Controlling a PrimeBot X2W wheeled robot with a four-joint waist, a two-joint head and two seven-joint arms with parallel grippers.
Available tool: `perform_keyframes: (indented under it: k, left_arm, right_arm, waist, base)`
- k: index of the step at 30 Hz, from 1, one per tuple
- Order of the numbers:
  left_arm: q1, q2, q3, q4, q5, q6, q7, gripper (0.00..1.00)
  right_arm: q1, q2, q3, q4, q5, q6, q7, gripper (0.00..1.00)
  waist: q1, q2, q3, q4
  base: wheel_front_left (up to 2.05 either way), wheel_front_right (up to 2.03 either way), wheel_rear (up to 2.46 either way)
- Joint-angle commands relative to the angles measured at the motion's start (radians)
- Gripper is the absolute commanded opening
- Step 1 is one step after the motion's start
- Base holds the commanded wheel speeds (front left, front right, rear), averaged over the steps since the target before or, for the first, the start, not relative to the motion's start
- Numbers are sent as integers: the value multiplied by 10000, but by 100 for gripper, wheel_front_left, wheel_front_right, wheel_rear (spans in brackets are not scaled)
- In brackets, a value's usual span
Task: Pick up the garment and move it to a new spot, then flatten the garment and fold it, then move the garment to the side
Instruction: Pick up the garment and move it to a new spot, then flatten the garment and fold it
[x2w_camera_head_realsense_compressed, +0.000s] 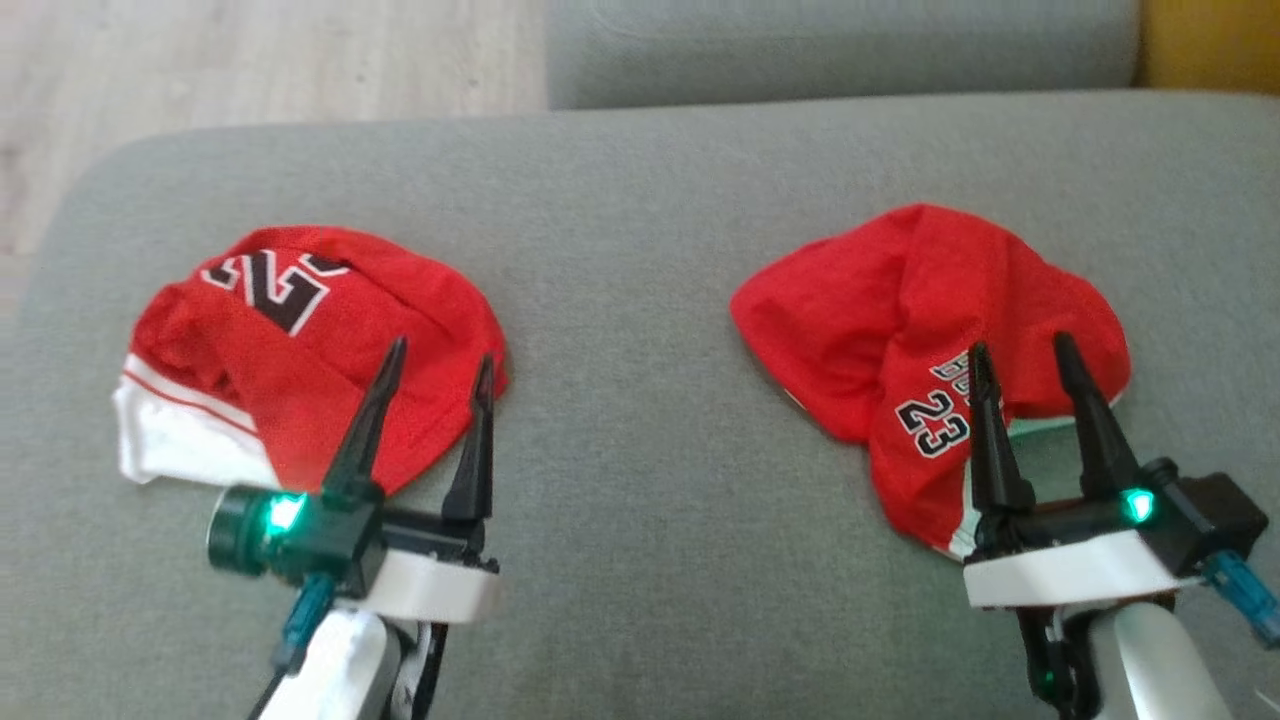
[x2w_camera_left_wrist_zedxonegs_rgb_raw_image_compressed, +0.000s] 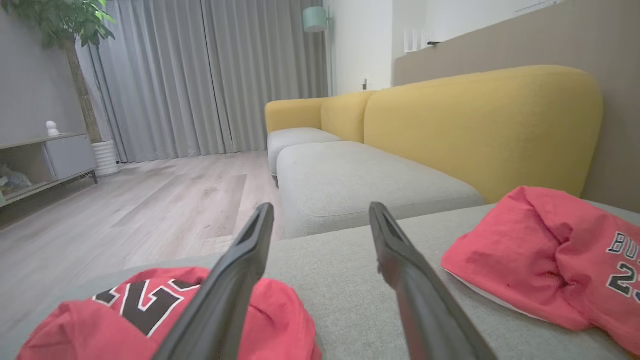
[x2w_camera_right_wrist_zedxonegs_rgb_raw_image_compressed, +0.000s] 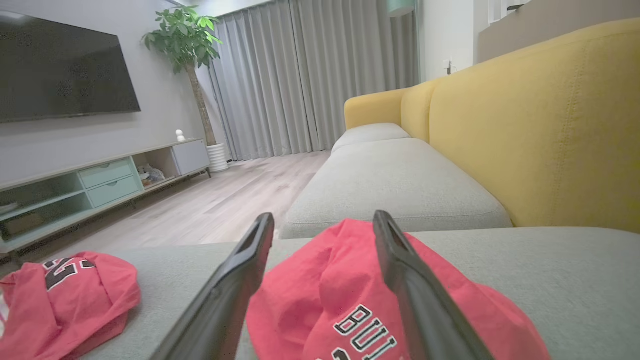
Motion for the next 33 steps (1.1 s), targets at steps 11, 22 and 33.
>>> perform_keyframes:
  k: [11,22,33]
  left_arm:
    - [571,-569,1348,-568,488,-392,-50,100]
    - [360,-905,1490,-372,1038,-982,-51,100]
    - [75,-1247,1750,-250,1086,-1391,-51,100]
  right_arm:
    - [73,-54,355,-166,99,-7,-107,100]
    - [-450,-54,614,1431,-925,-7,-5,100]
    - [-1728,-54,655,3722,-1856,-7,787,100]
  waist:
    - [1,0,-279,25]
    - [1,0,323,210]
    - [1,0,997,621]
  base:
    - [0,0,0]
    - [0,0,0]
    - [0,0,0]
